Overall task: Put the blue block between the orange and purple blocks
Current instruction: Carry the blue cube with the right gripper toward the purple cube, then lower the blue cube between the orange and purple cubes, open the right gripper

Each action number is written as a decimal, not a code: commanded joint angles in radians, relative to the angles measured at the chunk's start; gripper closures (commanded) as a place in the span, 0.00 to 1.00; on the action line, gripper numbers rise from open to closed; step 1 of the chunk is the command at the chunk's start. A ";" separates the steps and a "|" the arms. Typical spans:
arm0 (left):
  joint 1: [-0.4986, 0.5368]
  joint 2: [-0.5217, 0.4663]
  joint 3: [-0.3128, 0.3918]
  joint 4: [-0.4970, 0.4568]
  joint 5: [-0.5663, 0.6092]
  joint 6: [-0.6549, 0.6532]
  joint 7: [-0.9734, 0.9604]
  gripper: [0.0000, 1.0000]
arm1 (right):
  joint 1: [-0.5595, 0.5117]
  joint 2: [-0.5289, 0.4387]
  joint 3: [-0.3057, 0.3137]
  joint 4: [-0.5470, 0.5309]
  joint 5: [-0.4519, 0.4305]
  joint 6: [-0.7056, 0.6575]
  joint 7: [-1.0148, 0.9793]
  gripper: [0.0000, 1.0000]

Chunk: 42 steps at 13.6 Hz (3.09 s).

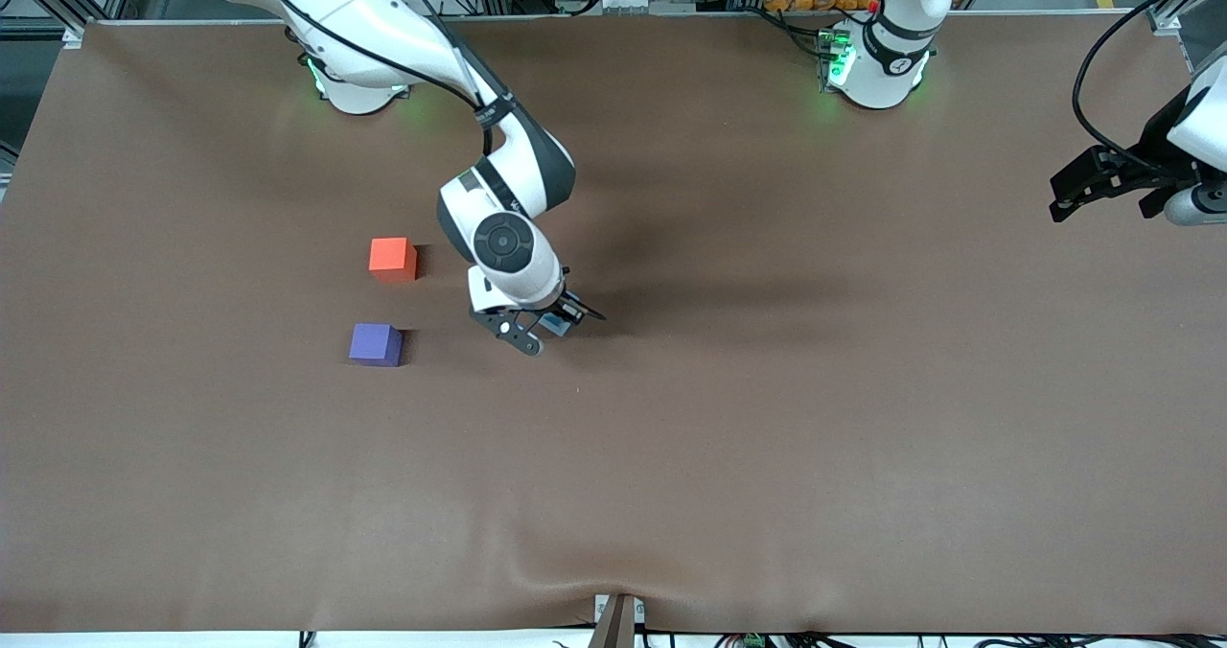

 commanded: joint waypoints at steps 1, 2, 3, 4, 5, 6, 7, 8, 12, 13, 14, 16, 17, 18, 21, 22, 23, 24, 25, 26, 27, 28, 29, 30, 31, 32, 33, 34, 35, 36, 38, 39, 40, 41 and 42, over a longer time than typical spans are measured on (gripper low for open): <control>0.015 -0.014 -0.010 0.005 -0.014 -0.022 0.022 0.00 | -0.071 -0.061 0.019 0.062 0.002 -0.192 -0.183 1.00; 0.014 -0.014 -0.010 0.005 -0.014 -0.022 0.022 0.00 | -0.103 -0.090 0.017 0.058 0.002 -0.255 -0.309 1.00; 0.014 -0.014 -0.010 0.005 -0.014 -0.022 0.022 0.00 | -0.128 -0.116 0.014 0.049 0.000 -0.297 -0.406 1.00; 0.014 -0.014 -0.010 0.005 -0.014 -0.022 0.022 0.00 | -0.154 -0.150 0.013 0.026 -0.003 -0.322 -0.478 1.00; 0.014 -0.014 -0.010 0.005 -0.014 -0.022 0.021 0.00 | -0.180 -0.179 0.011 -0.011 -0.009 -0.323 -0.560 1.00; 0.014 -0.014 -0.010 0.005 -0.014 -0.022 0.022 0.00 | -0.195 -0.214 0.007 -0.055 -0.013 -0.319 -0.626 1.00; 0.014 -0.014 -0.010 0.005 -0.014 -0.022 0.021 0.00 | -0.215 -0.240 0.007 -0.097 -0.015 -0.316 -0.666 1.00; 0.014 -0.014 -0.010 0.005 -0.014 -0.022 0.022 0.00 | -0.231 -0.265 0.004 -0.131 -0.015 -0.305 -0.692 1.00; 0.012 -0.014 -0.010 0.005 -0.014 -0.022 0.021 0.00 | -0.281 -0.343 -0.022 -0.302 -0.055 -0.192 -0.795 1.00; 0.012 -0.014 -0.010 0.005 -0.014 -0.022 0.021 0.00 | -0.281 -0.363 -0.029 -0.360 -0.055 -0.132 -0.800 1.00; 0.011 -0.014 -0.010 0.005 -0.014 -0.022 0.021 0.00 | -0.283 -0.374 -0.029 -0.404 -0.055 -0.088 -0.801 1.00; 0.011 -0.014 -0.010 0.005 -0.014 -0.022 0.021 0.00 | -0.306 -0.375 -0.030 -0.427 -0.056 -0.061 -0.832 1.00; 0.011 -0.014 -0.010 0.005 -0.014 -0.022 0.021 0.00 | -0.310 -0.375 -0.032 -0.432 -0.056 -0.063 -0.859 1.00; 0.011 -0.014 -0.010 0.003 -0.014 -0.022 0.021 0.00 | -0.318 -0.374 -0.039 -0.442 -0.056 -0.055 -0.875 1.00; 0.011 -0.014 -0.010 0.003 -0.014 -0.022 0.021 0.00 | -0.324 -0.372 -0.046 -0.497 -0.056 0.029 -0.913 1.00; 0.009 -0.014 -0.010 0.003 -0.014 -0.022 0.021 0.00 | -0.330 -0.371 -0.053 -0.507 -0.056 0.045 -0.927 1.00; 0.009 -0.014 -0.010 0.003 -0.014 -0.022 0.021 0.00 | -0.332 -0.366 -0.061 -0.511 -0.056 0.058 -0.939 1.00; 0.006 -0.014 -0.011 0.000 -0.017 -0.022 0.019 0.00 | -0.333 -0.365 -0.064 -0.525 -0.056 0.084 -0.942 1.00; 0.008 -0.010 -0.019 0.002 -0.026 -0.020 0.019 0.00 | -0.333 -0.365 -0.066 -0.540 -0.056 0.104 -0.947 1.00; 0.011 -0.008 -0.019 0.003 -0.028 -0.020 0.019 0.00 | -0.335 -0.363 -0.066 -0.550 -0.056 0.120 -0.953 1.00; 0.011 -0.008 -0.019 0.003 -0.030 -0.020 0.019 0.00 | -0.335 -0.363 -0.067 -0.551 -0.056 0.126 -0.965 1.00; 0.012 -0.008 -0.019 0.003 -0.028 -0.020 0.019 0.00 | -0.337 -0.363 -0.072 -0.551 -0.056 0.128 -0.970 1.00; 0.014 -0.008 -0.019 0.005 -0.028 -0.020 0.019 0.00 | -0.335 -0.360 -0.078 -0.551 -0.056 0.129 -0.970 1.00; 0.014 -0.011 -0.019 0.005 -0.028 -0.020 0.019 0.00 | -0.335 -0.357 -0.079 -0.551 -0.055 0.135 -0.970 1.00; 0.014 -0.013 -0.019 0.003 -0.030 -0.020 0.019 0.00 | -0.338 -0.354 -0.079 -0.551 -0.056 0.140 -0.970 1.00; 0.015 -0.013 -0.019 0.005 -0.030 -0.020 0.019 0.00 | -0.341 -0.352 -0.079 -0.553 -0.055 0.141 -0.970 1.00; 0.015 -0.016 -0.019 0.003 -0.030 -0.022 0.019 0.00 | -0.344 -0.351 -0.079 -0.554 -0.055 0.141 -0.970 1.00; 0.015 -0.017 -0.017 0.003 -0.030 -0.023 0.019 0.00 | -0.347 -0.351 -0.079 -0.559 -0.052 0.146 -0.968 1.00; 0.015 -0.027 -0.017 -0.003 -0.030 -0.023 0.019 0.00 | -0.344 -0.345 -0.079 -0.565 -0.050 0.169 -0.968 1.00; 0.015 -0.027 -0.017 -0.003 -0.030 -0.025 0.019 0.00 | -0.344 -0.340 -0.079 -0.582 -0.050 0.192 -0.968 1.00; 0.015 -0.027 -0.017 -0.001 -0.030 -0.029 0.019 0.00 | -0.346 -0.339 -0.079 -0.593 -0.050 0.214 -0.968 1.00; 0.015 -0.028 -0.017 -0.003 -0.028 -0.029 0.019 0.00 | -0.344 -0.337 -0.079 -0.597 -0.050 0.226 -0.968 1.00; 0.015 -0.028 -0.019 -0.003 -0.030 -0.029 0.019 0.00 | -0.346 -0.337 -0.079 -0.608 -0.050 0.240 -0.968 1.00; 0.015 -0.027 -0.019 -0.003 -0.030 -0.029 0.019 0.00 | -0.346 -0.334 -0.079 -0.613 -0.049 0.252 -0.968 1.00; 0.015 -0.027 -0.017 -0.003 -0.030 -0.029 0.019 0.00 | -0.346 -0.328 -0.079 -0.616 -0.046 0.258 -0.968 1.00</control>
